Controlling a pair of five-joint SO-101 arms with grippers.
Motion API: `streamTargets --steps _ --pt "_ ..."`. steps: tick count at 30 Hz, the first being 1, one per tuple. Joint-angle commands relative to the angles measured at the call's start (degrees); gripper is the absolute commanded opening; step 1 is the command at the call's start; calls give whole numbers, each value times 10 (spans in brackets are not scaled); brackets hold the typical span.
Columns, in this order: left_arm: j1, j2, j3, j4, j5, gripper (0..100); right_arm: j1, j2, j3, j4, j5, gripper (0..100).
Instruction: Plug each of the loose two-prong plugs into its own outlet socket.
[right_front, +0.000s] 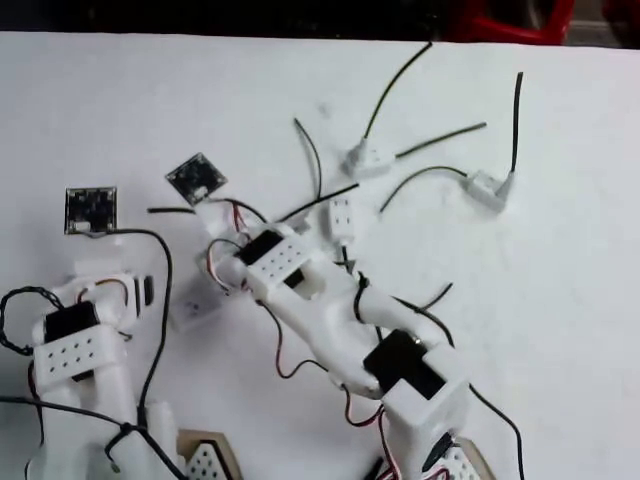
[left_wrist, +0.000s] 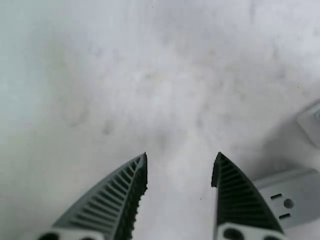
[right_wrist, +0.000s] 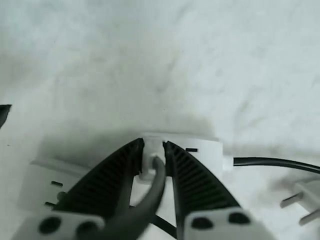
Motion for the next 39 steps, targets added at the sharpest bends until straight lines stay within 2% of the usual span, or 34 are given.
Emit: streamTargets --steps 1,7,10,18,26,31,39 --pt "-6 -15 -4 -9 7 215 -2 -27 -4 12 6 17" --pt "-6 -15 -4 -9 7 215 -1 -156 -3 51 8 17" --pt "-6 -15 -3 -9 7 215 15 -210 -2 50 39 17" --pt "-6 -20 8 -13 6 215 125 -288 -4 47 84 17" --pt "-6 -20 8 -13 6 215 279 -283 8 0 117 17" --pt "-6 -20 9 -13 6 215 356 -222 9 -44 150 17" --pt "-6 -20 10 -13 6 215 429 -90 -10 -141 180 21"
